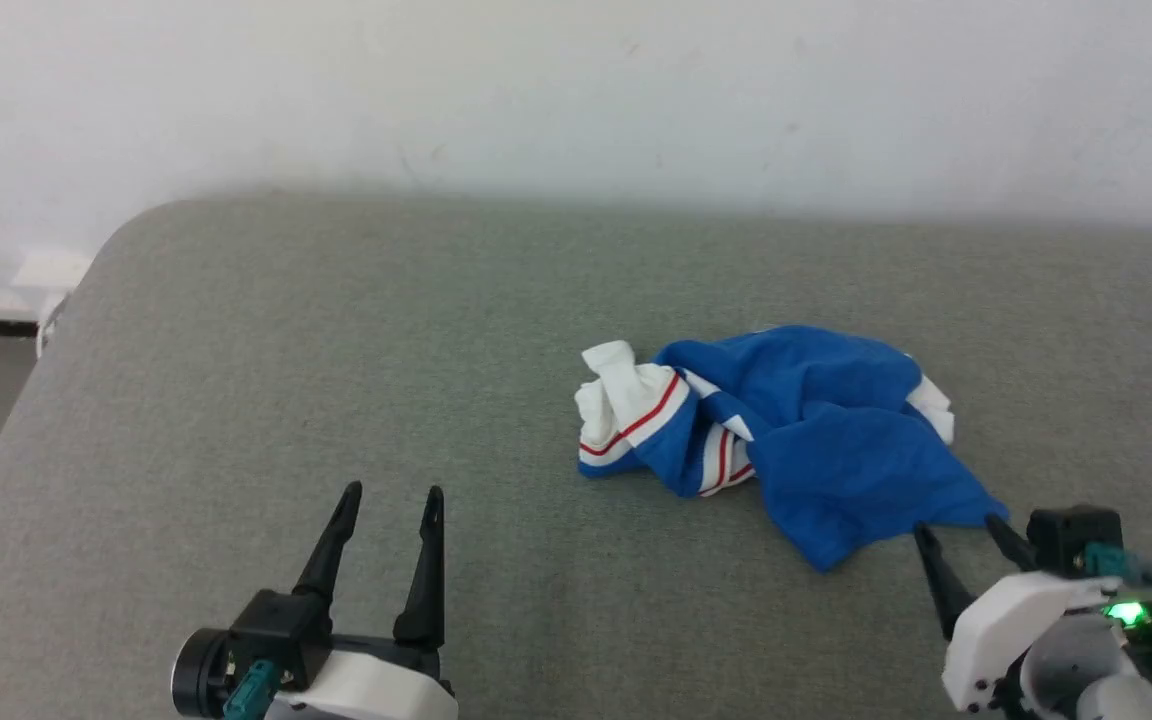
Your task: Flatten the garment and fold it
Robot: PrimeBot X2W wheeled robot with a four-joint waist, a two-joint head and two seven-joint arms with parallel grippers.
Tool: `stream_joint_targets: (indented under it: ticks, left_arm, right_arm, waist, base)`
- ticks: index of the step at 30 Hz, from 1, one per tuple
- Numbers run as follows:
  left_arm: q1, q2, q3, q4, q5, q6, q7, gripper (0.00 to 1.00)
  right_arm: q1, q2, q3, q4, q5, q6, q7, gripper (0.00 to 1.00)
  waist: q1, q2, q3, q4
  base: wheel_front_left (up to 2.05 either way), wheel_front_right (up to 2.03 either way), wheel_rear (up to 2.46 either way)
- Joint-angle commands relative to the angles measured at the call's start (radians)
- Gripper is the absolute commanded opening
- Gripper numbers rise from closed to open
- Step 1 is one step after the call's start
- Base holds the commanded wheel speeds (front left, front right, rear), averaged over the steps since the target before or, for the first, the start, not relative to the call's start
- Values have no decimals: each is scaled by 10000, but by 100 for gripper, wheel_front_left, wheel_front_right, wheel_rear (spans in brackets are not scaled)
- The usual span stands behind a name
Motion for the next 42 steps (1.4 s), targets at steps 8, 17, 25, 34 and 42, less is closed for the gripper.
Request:
stream_joint_targets:
  ticks: [8, 17, 25, 34, 42]
  left_arm:
    - [-437, -142, -176, 98, 89, -137, -49, 100]
    - [-565, -162, -323, 166, -22, -18, -49, 100]
    - [-518, -164, -323, 317, 16, 56, -49, 100]
    - [-188, -165, -237, 462, 115, -39, -49, 100]
    - [-239, -165, -466, 415, 140, -106, -49, 100]
  right_arm:
    - [-1542, -826, -790, 1730, 247, -7, 2222, 100]
    - [-2250, -1007, -1186, 3138, 47, -7, 2600, 0]
    - [-2130, -789, -1289, 2994, 34, -7, 1711, 0]
    - [-1079, -456, -1080, -404, 241, -7, 1277, 0]
    - [-1486, -869, -887, -3947, 345, -7, 1648, 0]
  waist:
    - [0, 0, 875, 1459]
    - [0, 0, 1213, 1791]
    - [0, 0, 774, 1374]
    - [0, 0, -85, 552]
    - [0, 0, -3, 624]
  base:
    - [0, 0, 0]
    - [0, 0, 0]
    - [0, 0, 0]
    - [0, 0, 0]
    - [0, 0, 0]
